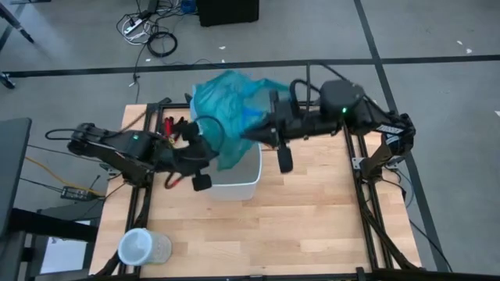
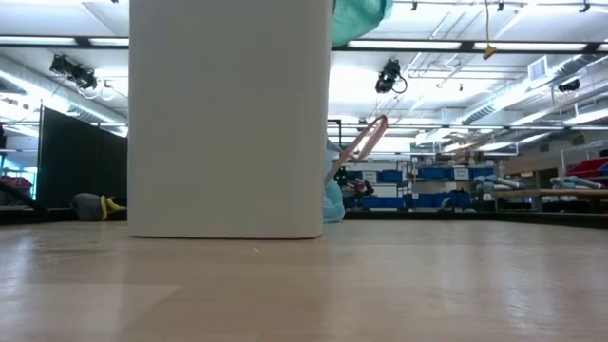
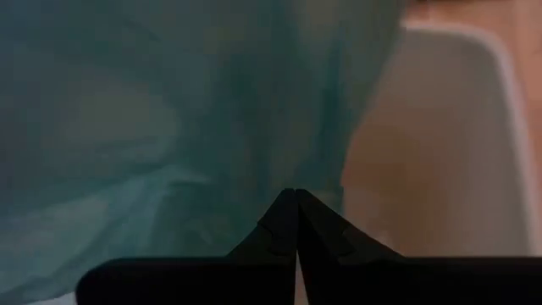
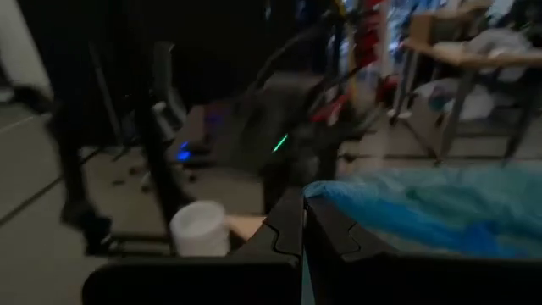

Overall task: Place trash/remove bag and relplace
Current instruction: Insert the green plastic trash bag into the trash bin

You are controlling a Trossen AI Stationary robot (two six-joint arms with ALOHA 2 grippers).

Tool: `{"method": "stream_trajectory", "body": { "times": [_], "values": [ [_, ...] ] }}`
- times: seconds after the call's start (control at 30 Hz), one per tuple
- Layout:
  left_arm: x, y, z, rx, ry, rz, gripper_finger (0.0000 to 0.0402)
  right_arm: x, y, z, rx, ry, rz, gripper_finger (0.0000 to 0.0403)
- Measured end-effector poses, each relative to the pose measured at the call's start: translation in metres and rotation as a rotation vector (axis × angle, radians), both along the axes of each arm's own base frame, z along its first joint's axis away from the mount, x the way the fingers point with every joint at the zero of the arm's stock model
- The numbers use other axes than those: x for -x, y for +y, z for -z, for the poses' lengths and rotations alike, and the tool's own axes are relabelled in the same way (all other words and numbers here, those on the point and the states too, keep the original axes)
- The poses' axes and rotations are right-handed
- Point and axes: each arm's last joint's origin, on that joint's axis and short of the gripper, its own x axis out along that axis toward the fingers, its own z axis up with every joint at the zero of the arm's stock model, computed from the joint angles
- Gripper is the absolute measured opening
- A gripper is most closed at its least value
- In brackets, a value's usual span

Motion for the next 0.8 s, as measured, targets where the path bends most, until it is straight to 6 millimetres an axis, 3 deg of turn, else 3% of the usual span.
{"method": "stream_trajectory", "body": {
  "times": [0.13, 0.33, 0.53, 0.67, 0.8],
  "values": [
    [0.021, 0.002, -0.025, 0.046, -0.097, 0.024, 0.0009, 0.002, 0.017, 0.006, -0.003, 0.059, -0.055, 0.0000],
    [0.072, 0.017, -0.069, 0.059, -0.242, 0.015, 0.0009, 0.012, 0.042, 0.017, -0.024, 0.200, -0.184, 0.0000],
    [0.118, 0.040, -0.099, -0.128, -0.364, -0.145, 0.0009, 0.027, 0.054, 0.030, -0.090, 0.383, -0.223, 0.0000],
    [0.132, 0.055, -0.109, -0.327, -0.383, -0.361, 0.0009, 0.030, 0.062, 0.032, -0.107, 0.415, -0.256, 0.0000],
    [0.129, 0.062, -0.110, -0.353, -0.375, -0.424, 0.0009, 0.032, 0.065, 0.033, -0.139, 0.439, -0.326, 0.0000]
  ]
}}
